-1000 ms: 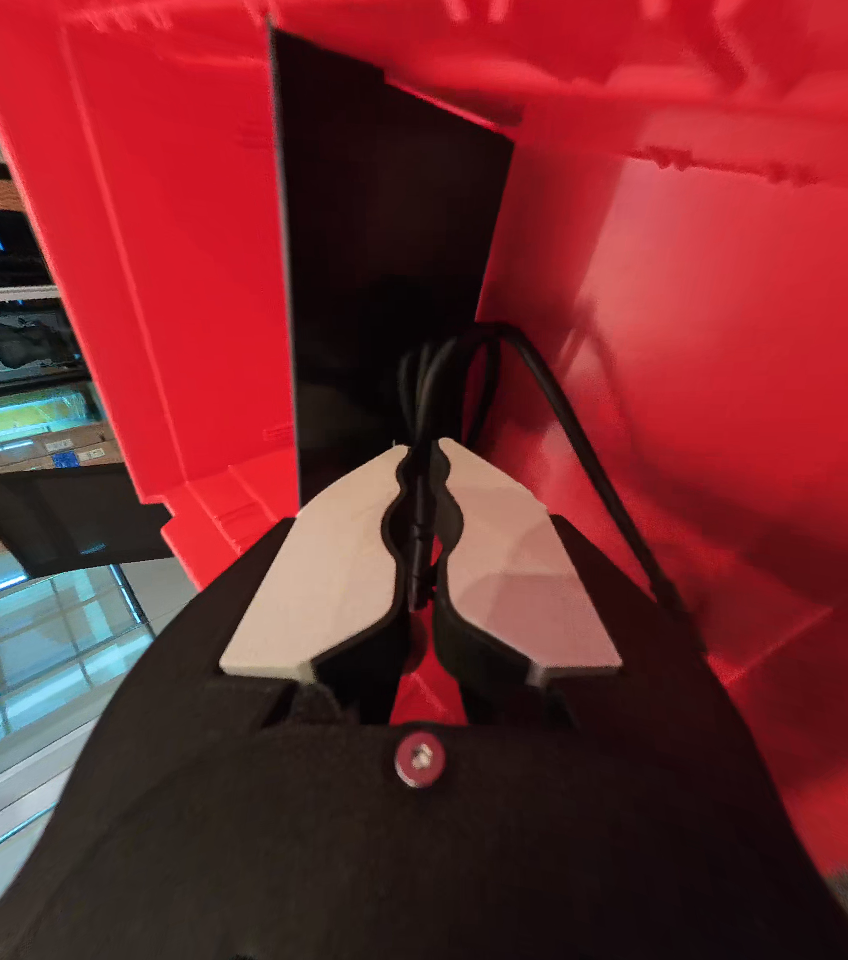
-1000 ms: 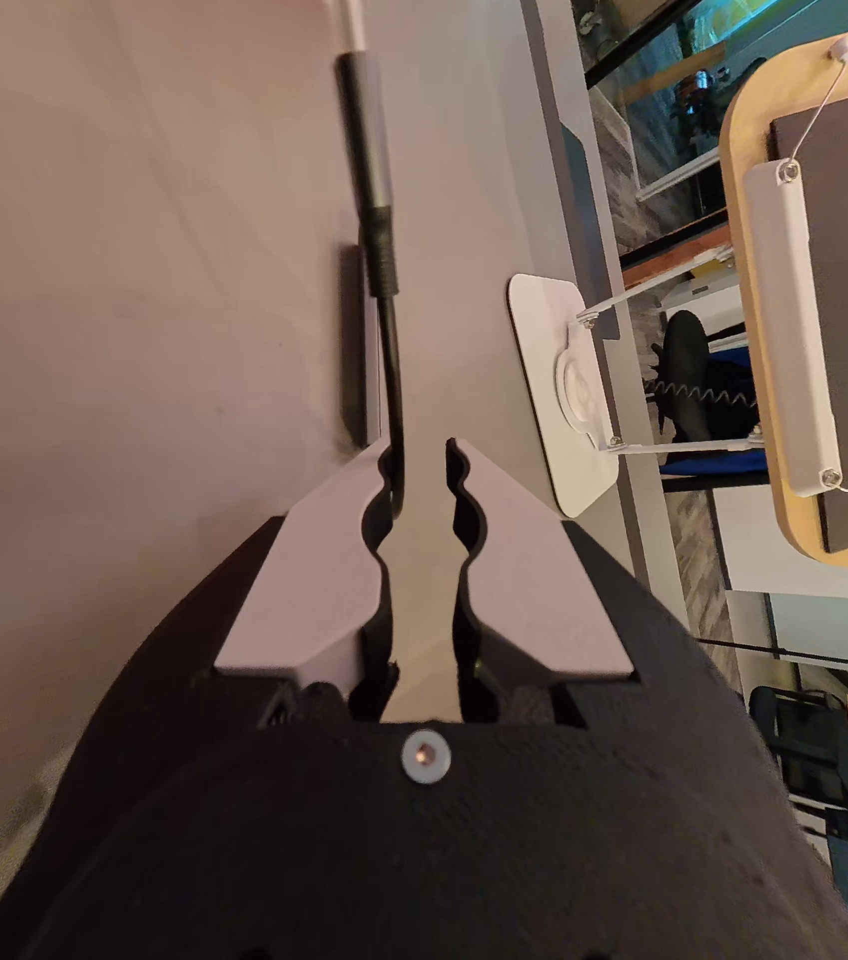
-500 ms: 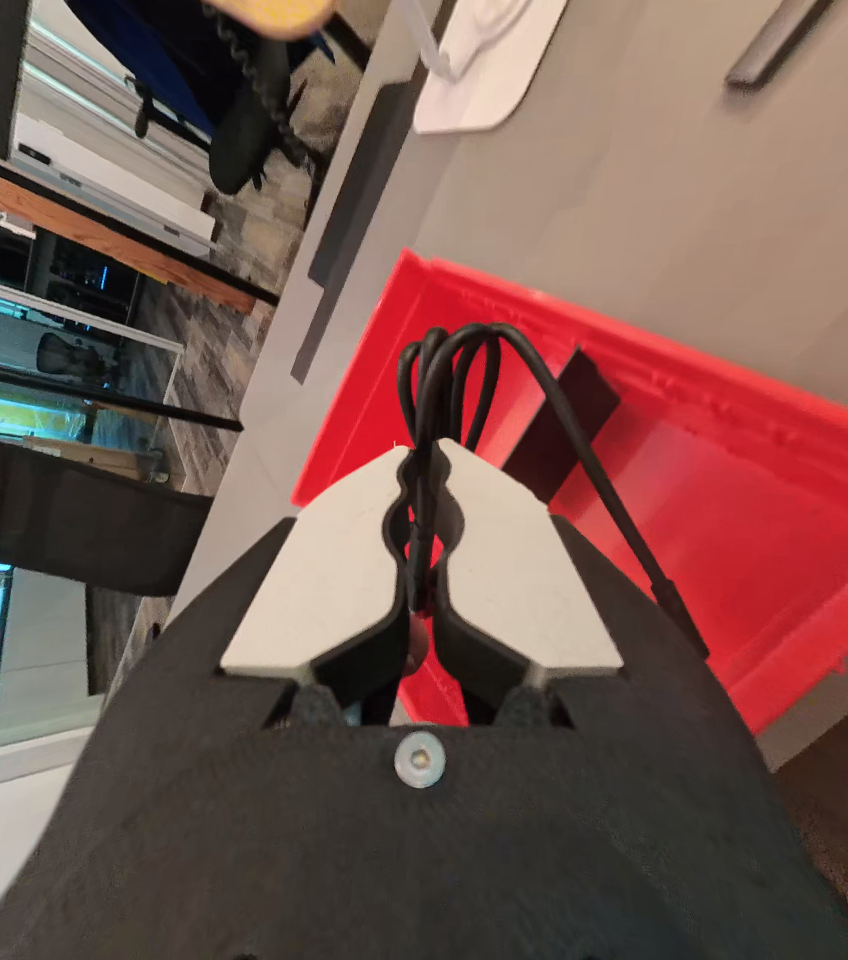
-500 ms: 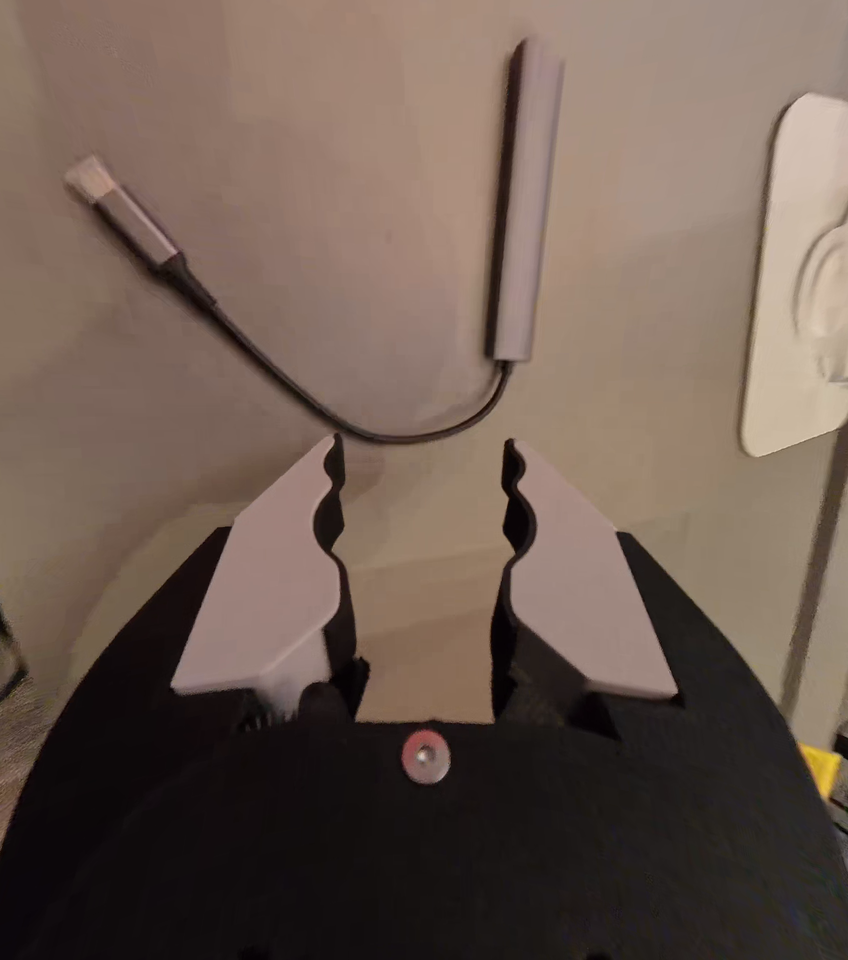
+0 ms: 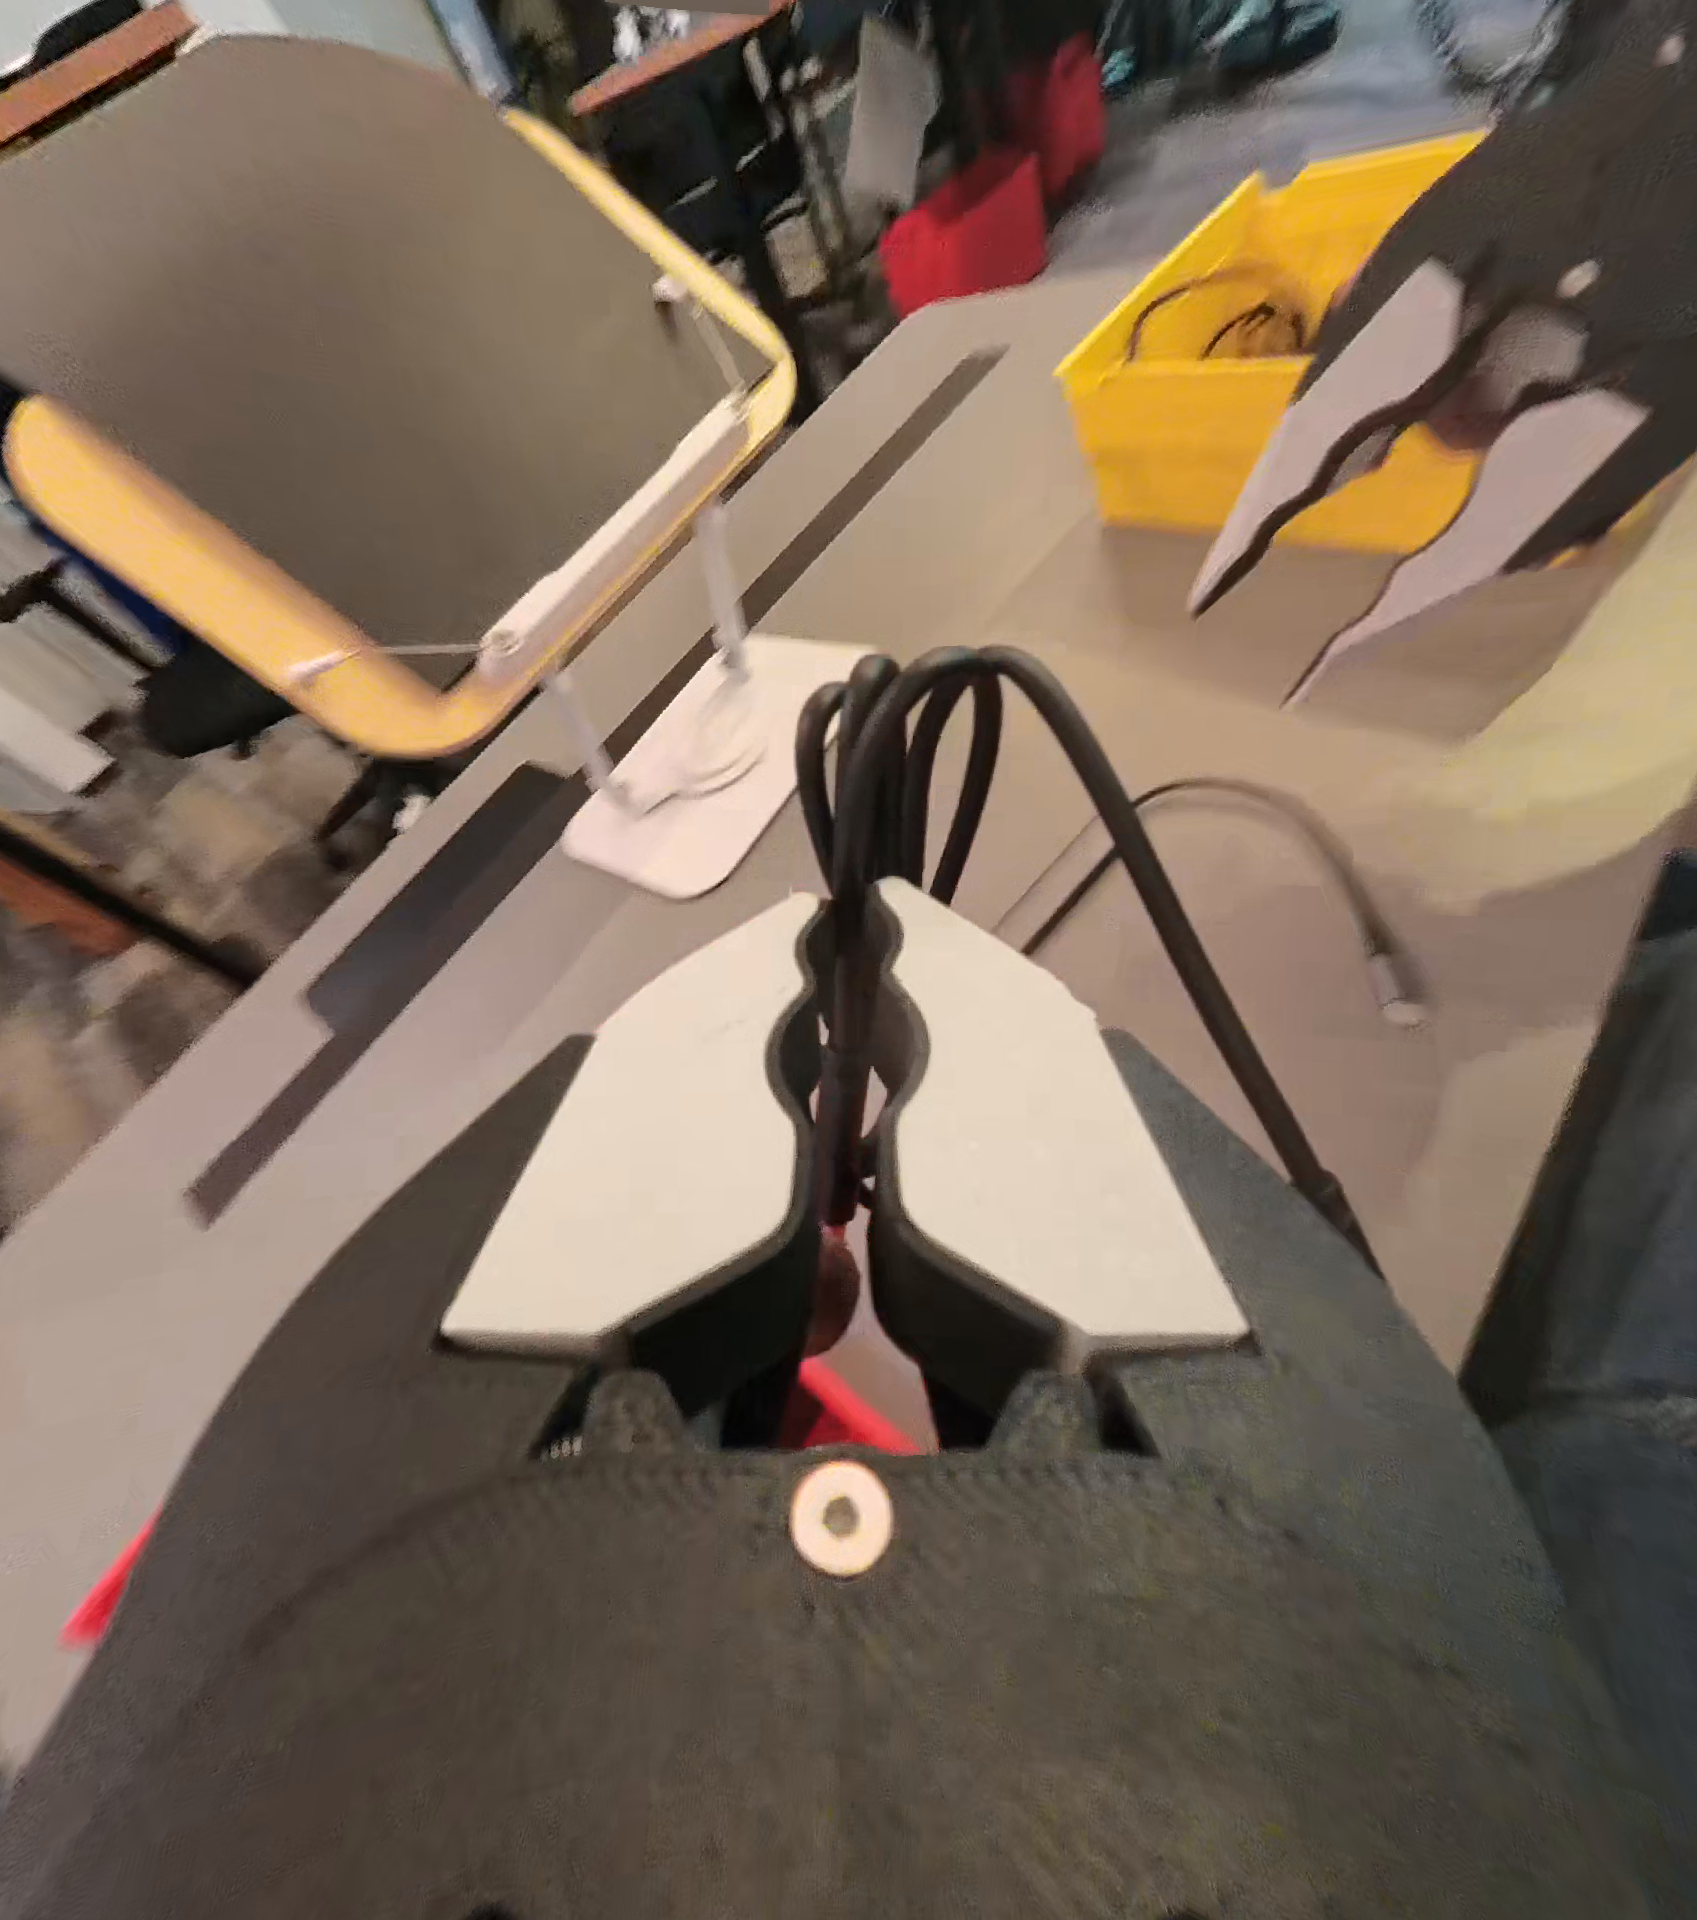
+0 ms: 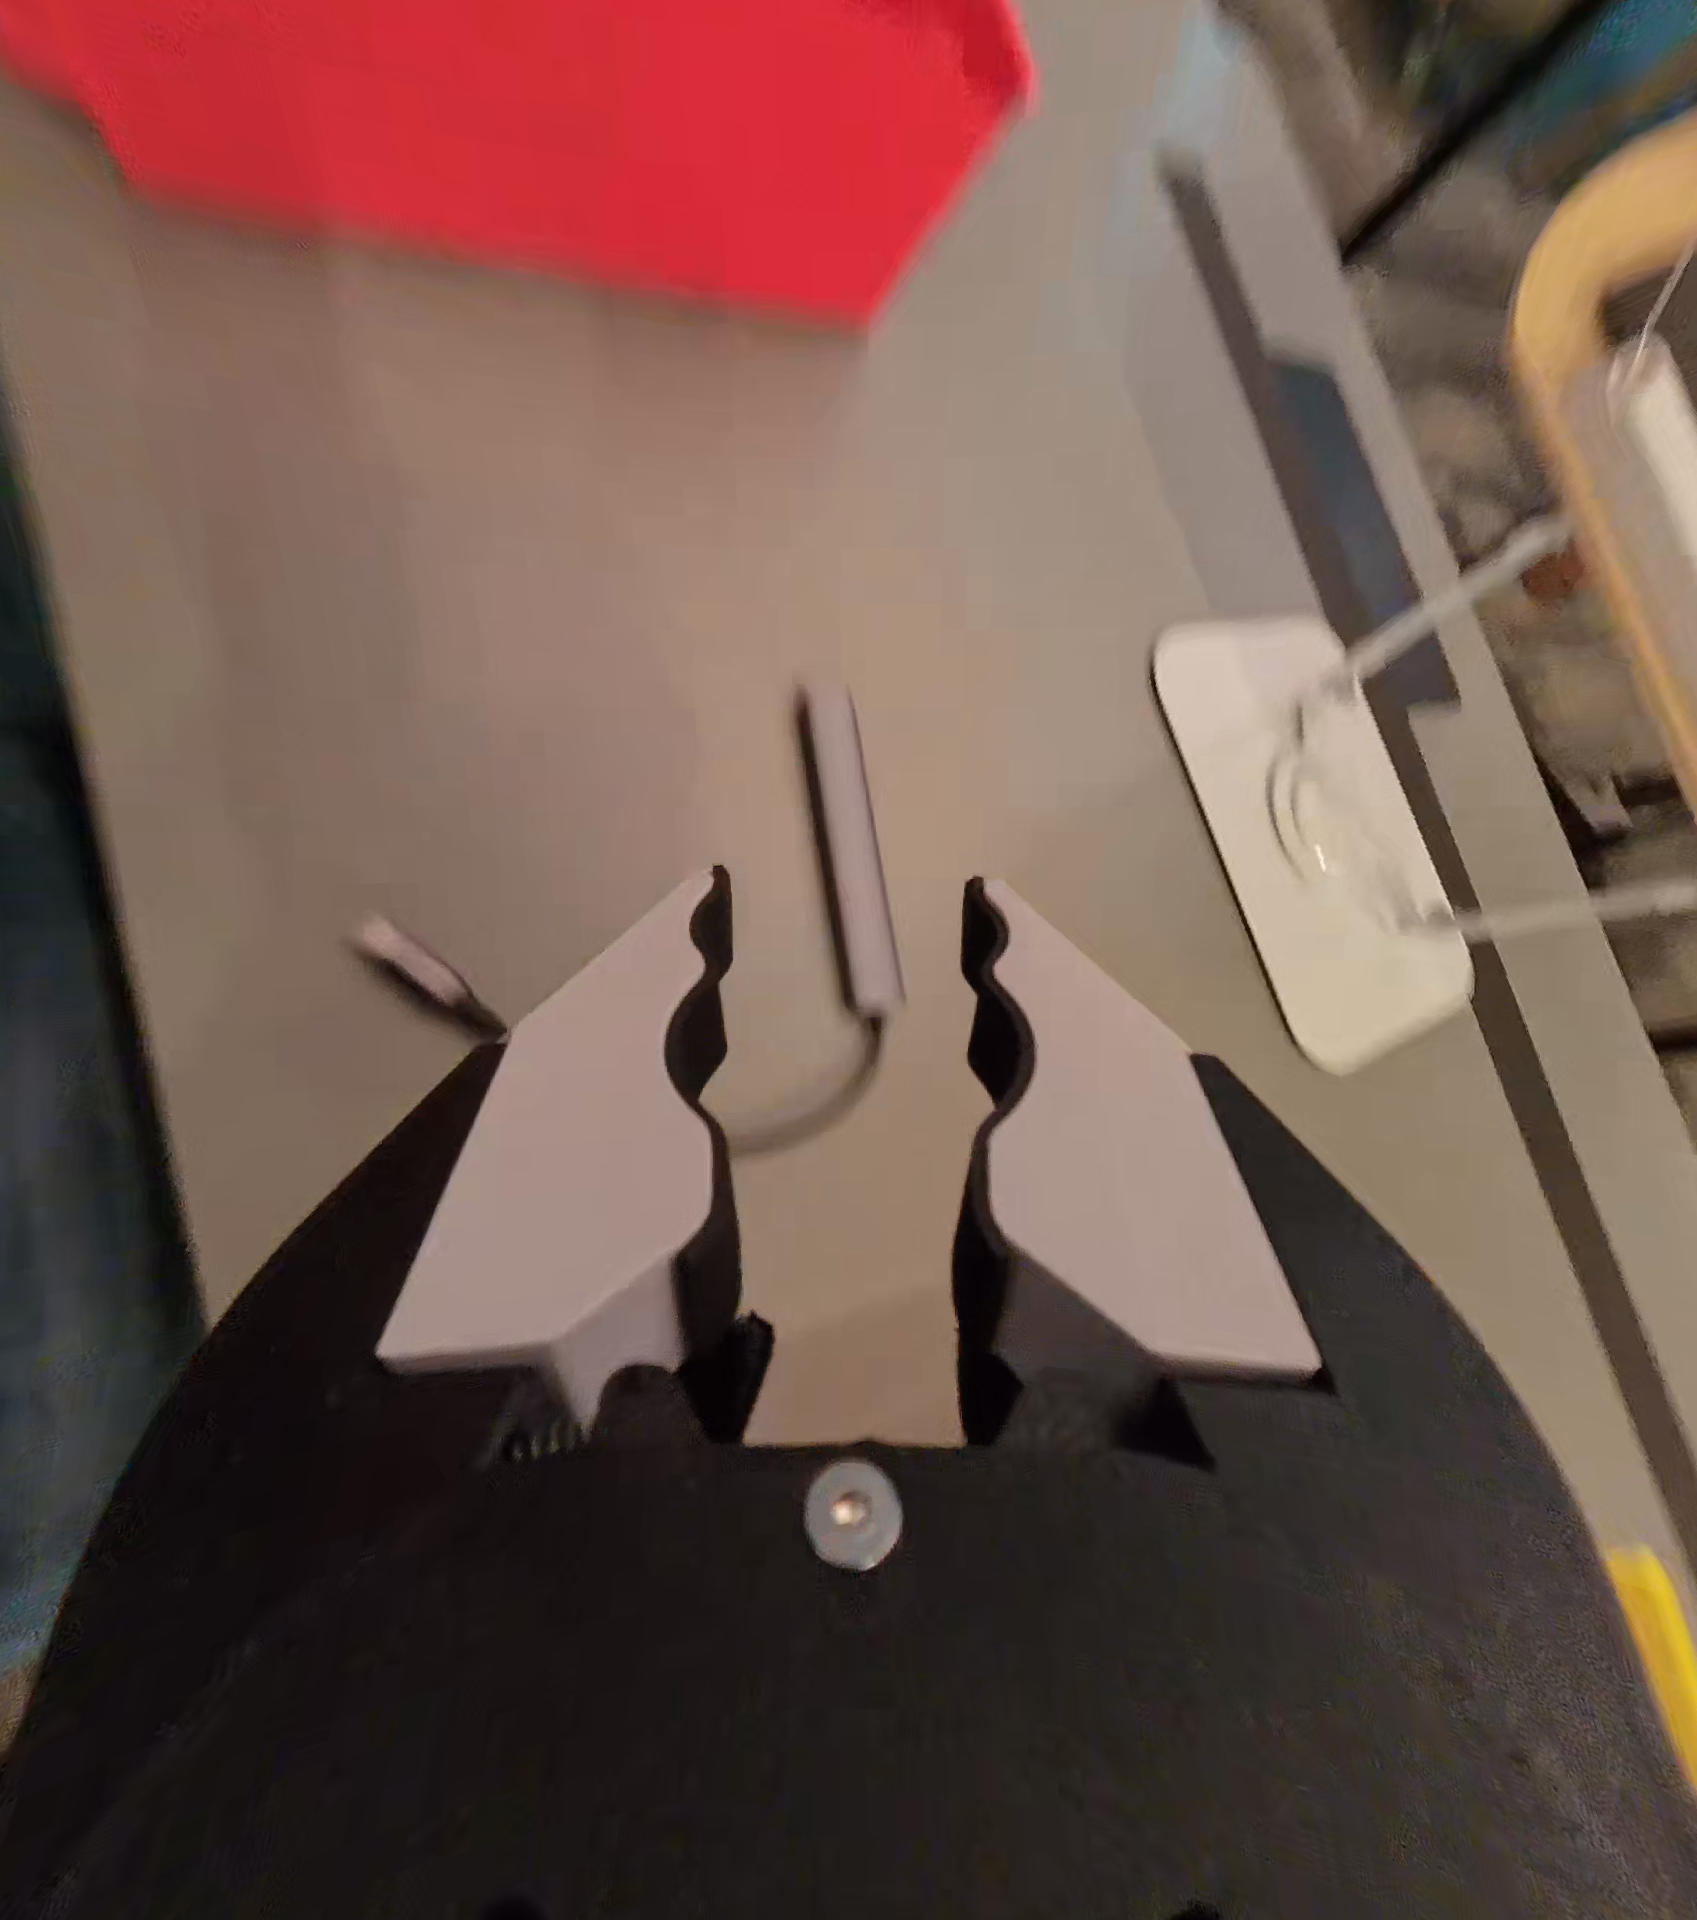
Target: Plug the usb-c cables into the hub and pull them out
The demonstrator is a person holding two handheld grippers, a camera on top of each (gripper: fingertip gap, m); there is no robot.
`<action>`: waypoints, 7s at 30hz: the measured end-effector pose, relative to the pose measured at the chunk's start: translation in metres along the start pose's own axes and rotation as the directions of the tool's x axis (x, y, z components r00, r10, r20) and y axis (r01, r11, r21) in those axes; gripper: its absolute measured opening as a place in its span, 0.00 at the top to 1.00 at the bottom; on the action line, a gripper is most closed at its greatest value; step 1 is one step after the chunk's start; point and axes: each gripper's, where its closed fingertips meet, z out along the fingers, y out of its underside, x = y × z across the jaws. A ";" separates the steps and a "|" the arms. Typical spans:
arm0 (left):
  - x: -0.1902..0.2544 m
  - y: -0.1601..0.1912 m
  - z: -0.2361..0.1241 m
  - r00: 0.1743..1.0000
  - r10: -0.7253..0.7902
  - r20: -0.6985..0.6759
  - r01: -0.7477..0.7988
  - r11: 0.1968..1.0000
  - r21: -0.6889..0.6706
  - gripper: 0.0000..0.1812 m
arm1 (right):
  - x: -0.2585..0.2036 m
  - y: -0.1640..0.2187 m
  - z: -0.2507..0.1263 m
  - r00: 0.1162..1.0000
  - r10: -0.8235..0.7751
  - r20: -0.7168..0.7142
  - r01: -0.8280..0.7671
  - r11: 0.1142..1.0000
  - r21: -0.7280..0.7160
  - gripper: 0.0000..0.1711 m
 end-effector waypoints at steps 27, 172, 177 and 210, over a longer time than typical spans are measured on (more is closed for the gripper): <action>0.047 -0.022 0.042 0.934 -0.251 -0.254 0.303 0.933 0.194 0.84 | -0.027 -0.098 0.035 0.941 0.157 0.299 -0.262 0.899 0.350 0.97; 0.065 -0.038 0.058 1.000 0.031 0.002 -0.030 0.953 0.302 0.96 | 0.006 -0.119 0.002 0.704 -0.450 -0.550 0.590 0.801 0.101 0.99; 0.070 -0.037 0.057 0.998 0.048 -0.043 -0.032 0.950 0.310 0.98 | 0.001 -0.116 0.001 0.737 -0.458 -0.497 0.582 0.804 0.122 0.99; 0.087 -0.029 0.067 0.993 0.039 -0.108 -0.016 0.979 0.205 0.93 | -0.004 -0.104 -0.008 0.648 -0.630 -0.429 0.671 0.738 -0.071 0.99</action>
